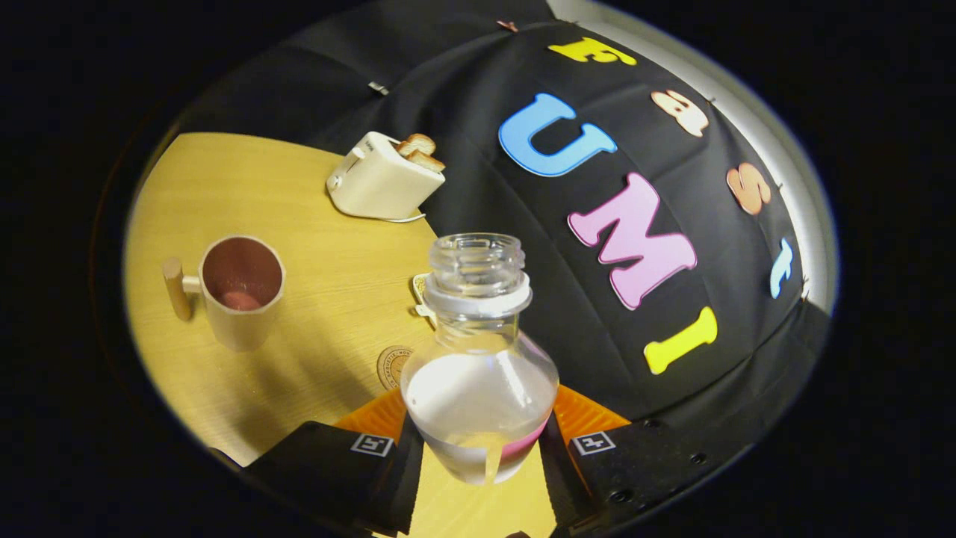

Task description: Take the bottle from table, then pour the juice into the cup, finally place the bottle on the coaster

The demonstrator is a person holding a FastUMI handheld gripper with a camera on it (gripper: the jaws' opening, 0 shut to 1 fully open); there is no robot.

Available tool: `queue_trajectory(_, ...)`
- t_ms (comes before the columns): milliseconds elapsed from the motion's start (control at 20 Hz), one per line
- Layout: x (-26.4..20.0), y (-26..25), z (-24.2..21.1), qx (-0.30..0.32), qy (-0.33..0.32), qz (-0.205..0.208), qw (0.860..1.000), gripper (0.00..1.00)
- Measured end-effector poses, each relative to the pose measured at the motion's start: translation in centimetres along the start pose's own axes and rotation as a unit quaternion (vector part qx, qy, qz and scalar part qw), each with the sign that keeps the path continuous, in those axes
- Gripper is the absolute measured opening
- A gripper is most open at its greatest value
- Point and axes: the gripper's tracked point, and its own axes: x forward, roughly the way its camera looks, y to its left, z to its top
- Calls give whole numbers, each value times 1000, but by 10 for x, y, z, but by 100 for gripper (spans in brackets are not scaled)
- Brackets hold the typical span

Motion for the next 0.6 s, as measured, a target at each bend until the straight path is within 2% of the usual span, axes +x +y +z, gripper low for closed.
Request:
queue_trajectory(200,11,3,8,-99,-12,-27,995,71)
queue_trajectory(350,18,15,14,-130,-8,-24,991,71)
queue_trajectory(450,23,31,22,-157,-18,-6,987,71)
queue_trajectory(600,28,37,37,-230,-43,-7,972,71)
